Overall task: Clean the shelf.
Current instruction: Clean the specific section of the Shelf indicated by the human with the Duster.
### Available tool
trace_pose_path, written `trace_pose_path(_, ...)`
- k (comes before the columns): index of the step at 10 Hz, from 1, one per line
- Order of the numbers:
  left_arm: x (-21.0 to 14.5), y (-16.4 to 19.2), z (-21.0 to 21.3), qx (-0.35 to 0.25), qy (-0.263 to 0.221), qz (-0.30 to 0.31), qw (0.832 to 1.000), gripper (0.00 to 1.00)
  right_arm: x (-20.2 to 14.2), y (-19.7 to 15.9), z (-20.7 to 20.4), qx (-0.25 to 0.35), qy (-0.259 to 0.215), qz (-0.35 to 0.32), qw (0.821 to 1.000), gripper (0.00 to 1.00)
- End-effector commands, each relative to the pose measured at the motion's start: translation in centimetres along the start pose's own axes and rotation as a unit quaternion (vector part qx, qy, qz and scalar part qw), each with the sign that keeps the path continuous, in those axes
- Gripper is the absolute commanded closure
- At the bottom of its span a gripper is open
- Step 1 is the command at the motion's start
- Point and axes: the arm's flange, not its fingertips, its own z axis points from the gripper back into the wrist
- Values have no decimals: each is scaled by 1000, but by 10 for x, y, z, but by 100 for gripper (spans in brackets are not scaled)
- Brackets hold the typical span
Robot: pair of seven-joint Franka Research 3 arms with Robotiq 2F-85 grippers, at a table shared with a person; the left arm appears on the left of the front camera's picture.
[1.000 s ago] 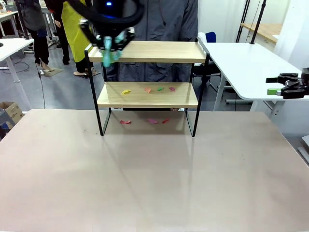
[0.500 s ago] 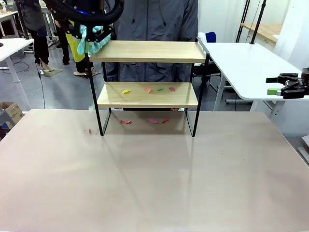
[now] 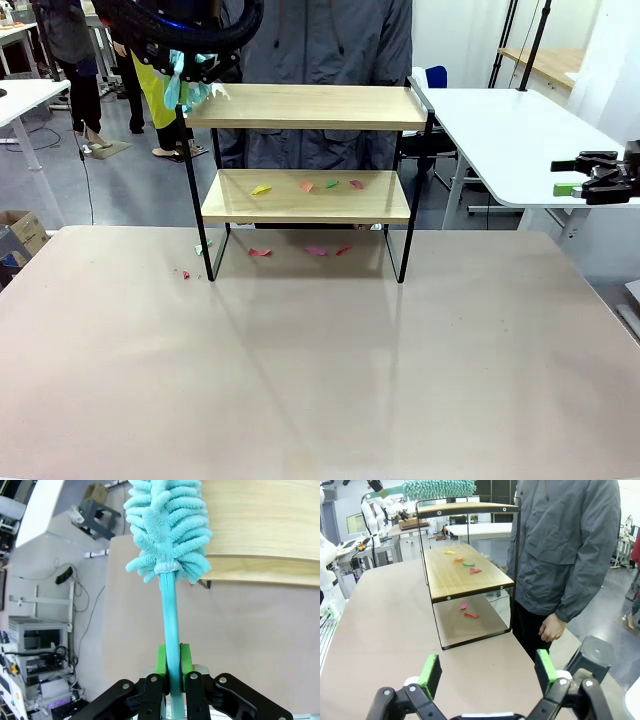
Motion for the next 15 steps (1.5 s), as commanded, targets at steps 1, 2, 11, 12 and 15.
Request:
trace_pose_path(1,-1,0,3,-2,-3,-1,1000,87,2,0,-1,0,1,2,1000,0)
trace_pose_path(2,-5,6,10,-38,-16,-3,999,87,2,0,-1,0,1,2,1000,0)
trace_pose_path(11,-88,156,43,-326,-52,-379,864,87,2,0,-1,0,1,2,1000,0)
trace_pose_path(12,-93,160,36,-333,-42,-434,836,87,2,0,-1,0,1,2,1000,0)
trace_pose_path(15,-104,136,1,-251,19,-596,763,87,2,0,-1,0,1,2,1000,0)
